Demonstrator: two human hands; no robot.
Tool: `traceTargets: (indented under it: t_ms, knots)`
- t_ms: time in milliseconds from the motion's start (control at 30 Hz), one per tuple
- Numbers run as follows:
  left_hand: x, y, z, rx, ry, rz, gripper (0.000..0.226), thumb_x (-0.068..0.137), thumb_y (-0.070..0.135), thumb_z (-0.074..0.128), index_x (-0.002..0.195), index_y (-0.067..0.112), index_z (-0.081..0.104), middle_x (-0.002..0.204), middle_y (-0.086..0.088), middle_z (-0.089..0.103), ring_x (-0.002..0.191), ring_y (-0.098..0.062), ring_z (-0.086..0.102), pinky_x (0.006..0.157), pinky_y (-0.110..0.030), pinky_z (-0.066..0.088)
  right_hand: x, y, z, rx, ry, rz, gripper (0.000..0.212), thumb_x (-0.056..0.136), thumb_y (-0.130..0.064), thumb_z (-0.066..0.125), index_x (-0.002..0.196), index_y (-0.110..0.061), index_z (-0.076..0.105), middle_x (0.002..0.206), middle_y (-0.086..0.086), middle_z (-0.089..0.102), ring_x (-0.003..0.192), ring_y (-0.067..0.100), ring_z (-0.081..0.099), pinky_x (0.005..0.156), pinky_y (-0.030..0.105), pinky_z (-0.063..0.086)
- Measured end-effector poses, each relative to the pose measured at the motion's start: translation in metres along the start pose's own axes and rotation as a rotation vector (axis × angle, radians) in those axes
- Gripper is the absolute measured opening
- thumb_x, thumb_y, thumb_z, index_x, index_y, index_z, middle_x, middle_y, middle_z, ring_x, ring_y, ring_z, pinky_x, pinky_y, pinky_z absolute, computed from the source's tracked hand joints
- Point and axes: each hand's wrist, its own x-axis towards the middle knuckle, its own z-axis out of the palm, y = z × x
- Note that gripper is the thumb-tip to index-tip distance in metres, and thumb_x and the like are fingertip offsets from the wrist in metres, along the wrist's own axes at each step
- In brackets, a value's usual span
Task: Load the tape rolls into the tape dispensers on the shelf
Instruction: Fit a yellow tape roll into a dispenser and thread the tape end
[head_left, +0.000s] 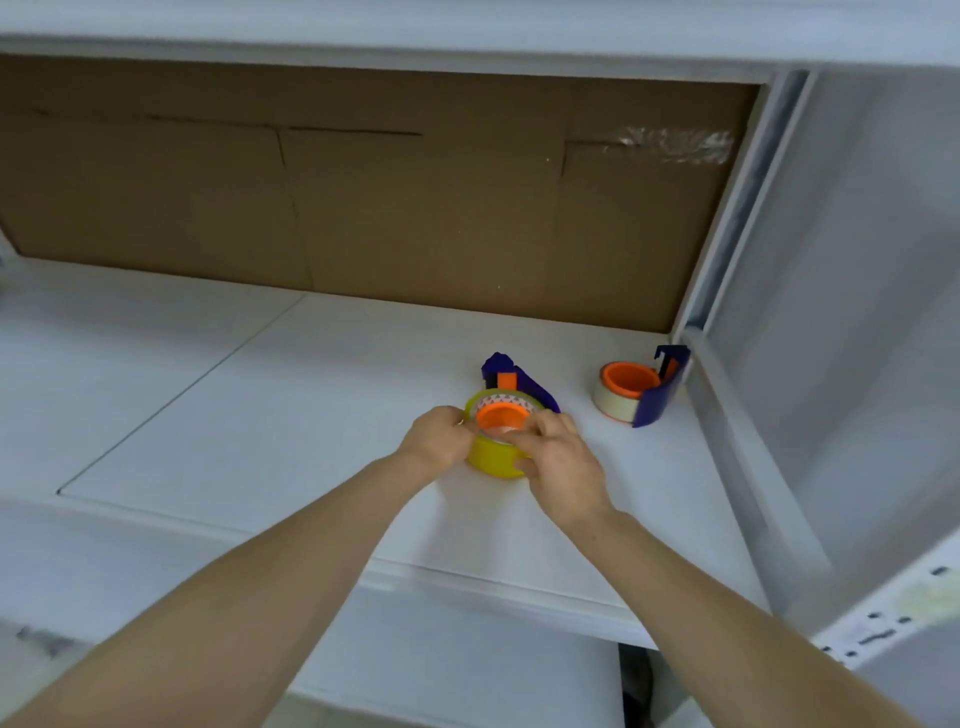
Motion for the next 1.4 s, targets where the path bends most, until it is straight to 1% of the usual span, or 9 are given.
traceTargets:
  t_ms: [133,267,433,500,600,800,1000,1167,1400]
  knots:
    - [0.009,-0.005,-0.005,-0.075,-0.002,-0.034,0.026,0.089,0.015,0.042,0.081,0.004,0.064,0.096,-0.025,0.066,0.091,-0.036,0.061,0.092,-0.044,0.051,-0.001,0.003,0.001,-0.039,0.009,-0.048,0.05,0.088,-0.008,0.055,0.132,-0.031,0.052,0.127,0.003,0.053,0.122,0.027,0.043,0.092,0.034,0.044]
    - [0.005,-0.008,-0.006,-0.122,0.023,-0.043,0.027,0.09,0.017,0.039,0.083,0.004,0.061,0.098,-0.024,0.067,0.09,-0.035,0.064,0.093,-0.047,0.052,-0.003,0.0,-0.005,-0.066,0.051,-0.024,0.046,0.079,-0.025,0.056,0.126,-0.027,0.056,0.129,0.0,0.054,0.124,0.024,0.043,0.104,0.031,0.027]
    - [0.005,-0.012,-0.006,-0.187,0.068,-0.078,0.027,0.094,0.024,0.036,0.082,0.007,0.055,0.09,-0.013,0.056,0.079,-0.029,0.055,0.091,-0.046,0.053,0.023,-0.005,-0.018,0.268,0.128,0.401,0.058,0.085,-0.035,0.057,0.138,-0.019,0.039,0.14,0.009,0.04,0.132,0.029,0.034,0.107,0.04,0.03]
    - [0.004,-0.01,-0.004,-0.23,0.02,-0.104,0.029,0.094,0.027,0.039,0.094,0.004,0.056,0.097,-0.014,0.058,0.082,-0.029,0.057,0.092,-0.044,0.053,0.038,-0.003,-0.018,0.403,-0.013,0.6,0.069,0.084,-0.038,0.061,0.14,-0.012,0.031,0.141,0.013,0.04,0.13,0.032,0.04,0.101,0.043,0.042]
    - [0.003,-0.007,0.001,-0.288,-0.036,-0.128,0.027,0.091,0.026,0.044,0.096,0.003,0.059,0.101,-0.017,0.062,0.088,-0.028,0.058,0.091,-0.04,0.051,0.043,-0.006,-0.017,0.398,-0.163,0.658,0.047,0.087,-0.026,0.058,0.127,-0.01,0.041,0.118,0.011,0.052,0.102,0.032,0.061,0.078,0.038,0.056]
    - [-0.002,-0.007,-0.01,-0.68,-0.02,-0.157,0.018,0.09,0.017,0.047,0.099,0.005,0.056,0.101,-0.014,0.058,0.083,-0.024,0.055,0.073,-0.031,0.049,0.037,0.001,-0.011,0.942,-0.011,0.797,0.036,0.09,-0.012,0.054,0.124,-0.005,0.048,0.124,0.017,0.056,0.093,0.035,0.063,0.066,0.043,0.059]
    - [-0.022,0.02,-0.019,-0.943,-0.413,-0.124,0.033,0.086,0.029,0.046,0.106,0.008,0.063,0.101,-0.013,0.067,0.092,-0.026,0.063,0.084,-0.033,0.05,0.024,-0.009,-0.015,1.32,0.003,0.794,0.026,0.095,-0.018,0.049,0.116,-0.006,0.057,0.09,0.012,0.066,0.069,0.02,0.065,0.047,0.025,0.054]
    - [-0.031,0.034,-0.003,-0.955,-0.468,0.136,0.024,0.09,0.005,0.052,0.111,0.008,0.062,0.105,-0.01,0.068,0.092,-0.022,0.066,0.084,-0.029,0.054,0.012,-0.007,-0.017,1.437,0.001,0.73,0.03,0.096,-0.015,0.043,0.121,-0.005,0.057,0.094,0.011,0.066,0.083,0.022,0.063,0.068,0.031,0.054]
    - [-0.038,0.028,0.014,-0.8,-0.469,0.197,0.028,0.088,-0.002,0.054,0.111,0.012,0.064,0.11,-0.011,0.069,0.098,-0.021,0.067,0.09,-0.031,0.052,-0.007,0.006,-0.02,1.192,0.167,0.623,0.033,0.097,-0.035,0.039,0.115,-0.018,0.062,0.117,0.004,0.066,0.109,0.02,0.06,0.102,0.038,0.046]
